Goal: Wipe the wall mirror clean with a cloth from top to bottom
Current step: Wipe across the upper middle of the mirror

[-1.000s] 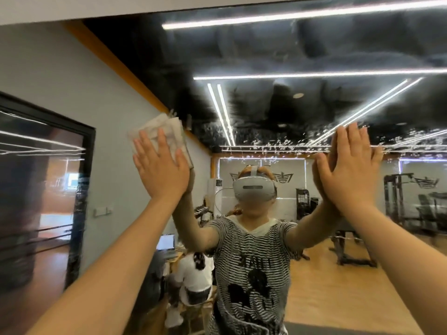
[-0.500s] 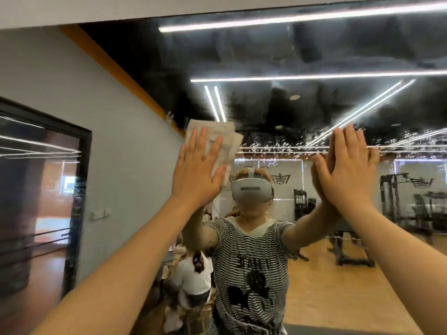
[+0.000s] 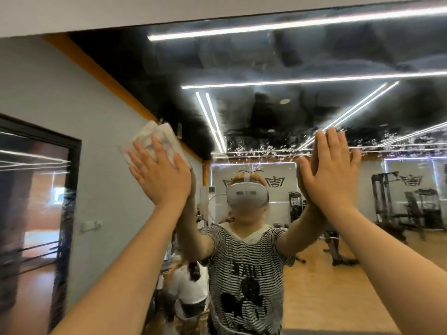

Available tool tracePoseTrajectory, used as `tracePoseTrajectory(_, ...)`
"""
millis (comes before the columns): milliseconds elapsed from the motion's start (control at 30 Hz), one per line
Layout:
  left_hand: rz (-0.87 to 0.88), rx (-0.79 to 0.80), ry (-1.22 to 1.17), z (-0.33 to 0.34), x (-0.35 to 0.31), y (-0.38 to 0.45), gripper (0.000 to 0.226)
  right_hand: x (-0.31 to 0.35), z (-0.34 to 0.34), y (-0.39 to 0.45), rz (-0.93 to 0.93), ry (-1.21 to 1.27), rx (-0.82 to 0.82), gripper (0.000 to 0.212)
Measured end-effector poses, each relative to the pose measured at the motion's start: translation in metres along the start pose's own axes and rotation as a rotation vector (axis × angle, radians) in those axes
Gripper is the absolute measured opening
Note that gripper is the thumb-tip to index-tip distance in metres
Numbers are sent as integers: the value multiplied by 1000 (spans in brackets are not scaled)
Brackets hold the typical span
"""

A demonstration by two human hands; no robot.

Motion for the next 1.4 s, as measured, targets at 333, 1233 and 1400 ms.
tracePoseTrajectory(333,652,81,82,0,-26,-17,65,0,0,1,-1,-13,10,73)
tracePoseTrajectory(1233,325,35,76,-2,-90,-57,67,-4,0,-1,-21,14,66,67)
tracePoseTrajectory(1400,272,38,99,-2,-99,-65,65,-4,-3,0,-22,24,73,67)
Point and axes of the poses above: each hand's wrist, its own y-axis towards the middle knuckle, its own z-axis out of the palm, x = y × z, the point moved 1 cm from there along y, towards the middle knuckle, and after that the axes turned 11 degrees about y, right-handed, at the moved point
